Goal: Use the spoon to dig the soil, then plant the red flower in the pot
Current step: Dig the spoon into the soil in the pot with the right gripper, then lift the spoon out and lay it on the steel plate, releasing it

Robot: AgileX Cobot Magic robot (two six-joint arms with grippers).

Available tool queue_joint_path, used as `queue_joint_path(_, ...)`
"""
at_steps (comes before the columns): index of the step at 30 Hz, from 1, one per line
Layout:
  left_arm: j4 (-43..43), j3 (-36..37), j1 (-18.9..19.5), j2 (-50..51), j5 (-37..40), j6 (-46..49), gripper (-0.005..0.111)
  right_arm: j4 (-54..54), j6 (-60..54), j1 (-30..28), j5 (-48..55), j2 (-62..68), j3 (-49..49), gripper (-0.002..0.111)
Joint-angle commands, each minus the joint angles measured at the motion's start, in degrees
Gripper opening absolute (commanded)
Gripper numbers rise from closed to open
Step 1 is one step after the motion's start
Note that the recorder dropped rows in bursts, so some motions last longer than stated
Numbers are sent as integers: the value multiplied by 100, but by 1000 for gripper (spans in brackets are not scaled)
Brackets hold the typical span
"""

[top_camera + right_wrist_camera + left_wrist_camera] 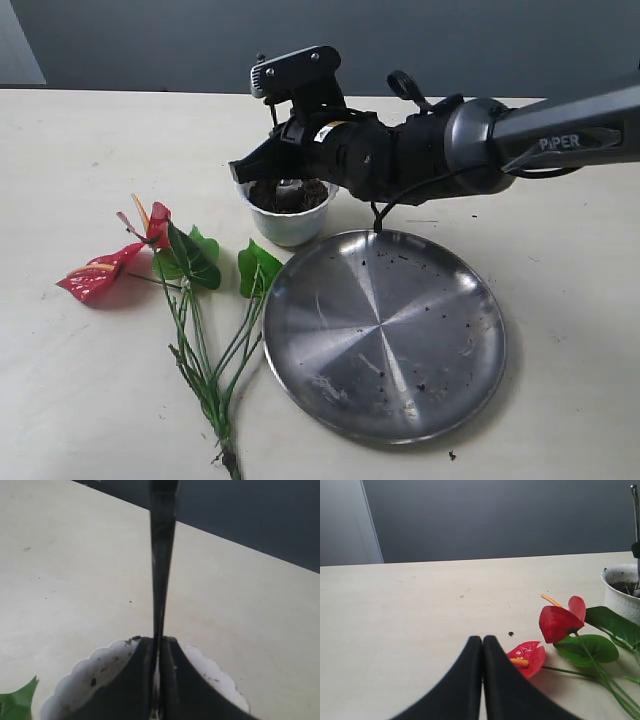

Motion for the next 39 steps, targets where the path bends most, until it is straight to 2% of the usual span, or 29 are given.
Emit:
queue_joint_path(1,-14,-15,-25,30,-49,-5,2,74,4,-17,186,120,40,-1)
queue_joint_path(9,-14,-15,-25,30,-49,-5,2,-205,-7,-17,-35,-941,40,-1)
queue_joint_path(13,-14,-15,-25,30,-49,-5,2,-205,-16,-27,340,-1762,40,-1)
queue_joint_path(19,-14,-15,-25,30,-49,-5,2,-412,-63,-131,2535,-2659,40,-1)
queue_joint_path(24,-14,-15,-25,30,-49,-5,2,-1586,-63,-449,4874,-3047,40,-1)
queue_joint_path(27,-14,-15,-25,30,-49,-5,2,-2297,-63,-531,5806,-3050,40,-1)
queue_joint_path(31,-14,-15,-25,30,-49,-5,2,-2742,-662,-531,6571,-2896,40,-1)
queue_joint_path(39,-14,-15,-25,30,-49,-5,2,-2726,-1208,-520,7061,-2013,40,-1)
